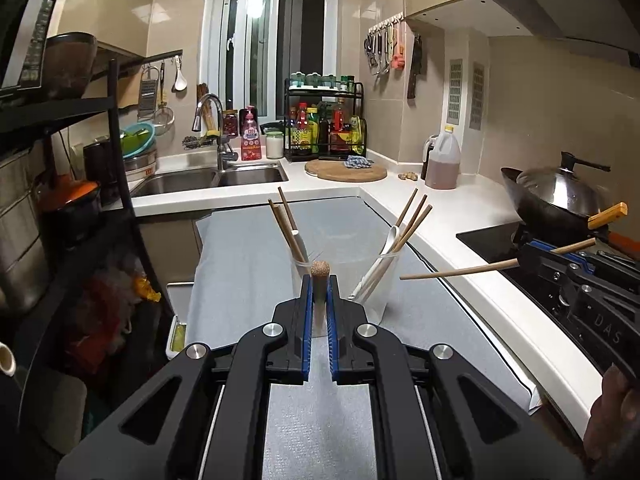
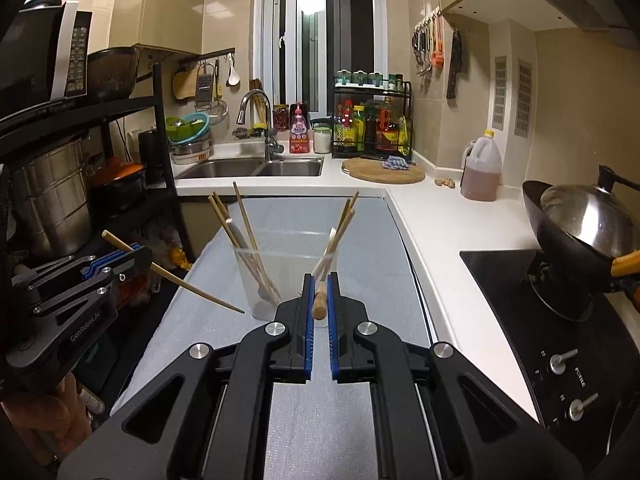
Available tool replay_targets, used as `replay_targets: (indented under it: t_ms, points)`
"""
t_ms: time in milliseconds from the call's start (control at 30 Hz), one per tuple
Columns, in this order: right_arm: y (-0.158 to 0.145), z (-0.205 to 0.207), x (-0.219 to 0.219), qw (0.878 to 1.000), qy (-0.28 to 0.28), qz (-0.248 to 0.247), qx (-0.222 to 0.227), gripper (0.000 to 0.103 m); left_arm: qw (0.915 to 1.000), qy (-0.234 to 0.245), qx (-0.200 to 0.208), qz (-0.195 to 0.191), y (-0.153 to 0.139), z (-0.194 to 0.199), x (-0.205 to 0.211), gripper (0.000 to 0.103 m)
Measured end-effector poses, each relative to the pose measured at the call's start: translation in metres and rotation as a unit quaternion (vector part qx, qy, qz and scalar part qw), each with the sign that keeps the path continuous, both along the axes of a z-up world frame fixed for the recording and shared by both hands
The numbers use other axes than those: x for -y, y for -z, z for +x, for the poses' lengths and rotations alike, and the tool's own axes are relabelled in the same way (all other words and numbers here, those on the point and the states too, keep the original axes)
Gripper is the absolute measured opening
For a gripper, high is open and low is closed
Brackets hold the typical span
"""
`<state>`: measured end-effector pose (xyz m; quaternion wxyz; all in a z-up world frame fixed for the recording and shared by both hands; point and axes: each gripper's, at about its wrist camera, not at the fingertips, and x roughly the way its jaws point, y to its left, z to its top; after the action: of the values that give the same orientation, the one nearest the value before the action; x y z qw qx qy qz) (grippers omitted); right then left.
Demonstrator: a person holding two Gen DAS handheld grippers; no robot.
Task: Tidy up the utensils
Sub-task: 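Lift both chopsticks and carry them over the clear container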
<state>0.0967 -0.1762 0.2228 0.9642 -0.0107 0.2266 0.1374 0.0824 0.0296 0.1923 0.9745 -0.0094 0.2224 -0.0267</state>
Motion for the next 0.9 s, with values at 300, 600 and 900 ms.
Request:
replay_targets:
  t_ms: [300,600,900]
  points:
    - [-0.013,0.006,-0.001,1.0,-0.004,-0.002,0.004,0.006,1.0,0.003,0.006,0.006,-0.015,0.004,0.004,0.007]
    - [-0.015,0.008,-0.002,1.0,-0.006,-0.005,-0.002,0.006,1.0,0.009,0.003,-0.002,-0.02,0.006,0.002,0.007]
    - [-0.015,0.011,-0.001,1.0,-0.011,-0.006,-0.005,0.006,0.9999,0.01,-0.006,-0.008,-0.02,0.009,-0.002,0.007]
